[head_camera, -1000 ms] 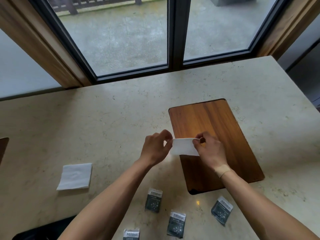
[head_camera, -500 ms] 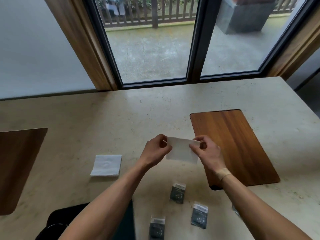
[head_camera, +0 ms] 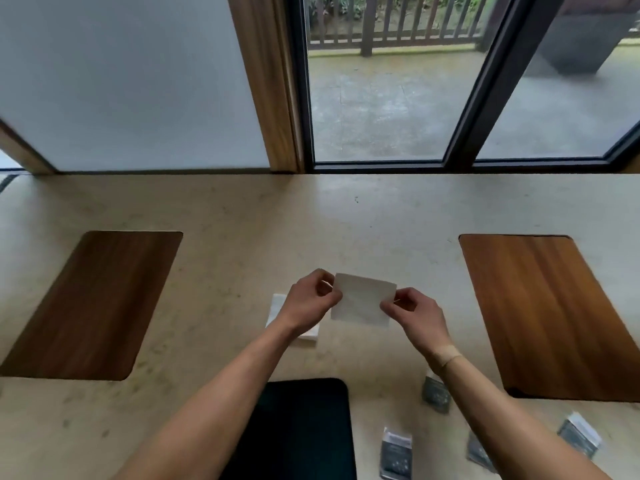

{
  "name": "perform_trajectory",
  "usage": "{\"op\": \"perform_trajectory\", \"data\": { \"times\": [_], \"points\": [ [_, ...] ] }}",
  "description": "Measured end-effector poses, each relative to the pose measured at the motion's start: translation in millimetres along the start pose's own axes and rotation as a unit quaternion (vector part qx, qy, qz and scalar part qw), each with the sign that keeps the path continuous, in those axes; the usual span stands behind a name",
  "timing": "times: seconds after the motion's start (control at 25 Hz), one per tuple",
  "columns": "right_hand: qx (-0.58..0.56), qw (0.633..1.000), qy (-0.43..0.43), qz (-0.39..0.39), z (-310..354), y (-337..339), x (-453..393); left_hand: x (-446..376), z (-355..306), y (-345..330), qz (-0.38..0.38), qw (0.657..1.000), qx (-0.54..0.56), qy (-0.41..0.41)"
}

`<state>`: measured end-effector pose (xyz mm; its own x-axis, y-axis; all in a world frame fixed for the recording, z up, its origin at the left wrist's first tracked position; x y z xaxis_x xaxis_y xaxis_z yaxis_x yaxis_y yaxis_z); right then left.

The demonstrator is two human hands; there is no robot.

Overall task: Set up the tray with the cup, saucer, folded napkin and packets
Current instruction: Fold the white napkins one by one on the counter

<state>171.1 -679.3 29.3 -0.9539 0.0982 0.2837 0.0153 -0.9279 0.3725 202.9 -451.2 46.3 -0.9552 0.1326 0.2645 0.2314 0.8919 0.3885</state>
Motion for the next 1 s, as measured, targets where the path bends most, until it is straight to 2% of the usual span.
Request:
{"op": "perform_trajectory", "data": {
  "times": [0.24, 0.44, 1.0],
  "points": [
    [0.013, 0.999, 0.001, 0.031, 20, -75, -8, 7, 52, 66, -0.036, 0.997, -0.062, 0.039],
    [0.037, 0.999, -0.009, 0.034, 23, -116, -11, 9, 86, 93, -0.042, 0.991, -0.11, 0.069],
    [0.241, 0.97, -0.034, 0.025, -11, -158, -25, -5, 134, 82, 0.003, 0.972, -0.209, 0.107]
  ]
}}
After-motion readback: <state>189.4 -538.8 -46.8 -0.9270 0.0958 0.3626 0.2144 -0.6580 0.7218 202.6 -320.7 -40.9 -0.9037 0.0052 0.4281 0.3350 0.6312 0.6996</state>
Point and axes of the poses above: each hand's wrist, its own x-axis away from the middle knuckle, its own y-axis out of the back of the hand, z = x × y, the point moved 10 cm from there along -x, towards the middle knuckle, and after that the axes turned 2 degrees about z, right-handed, at the moved point
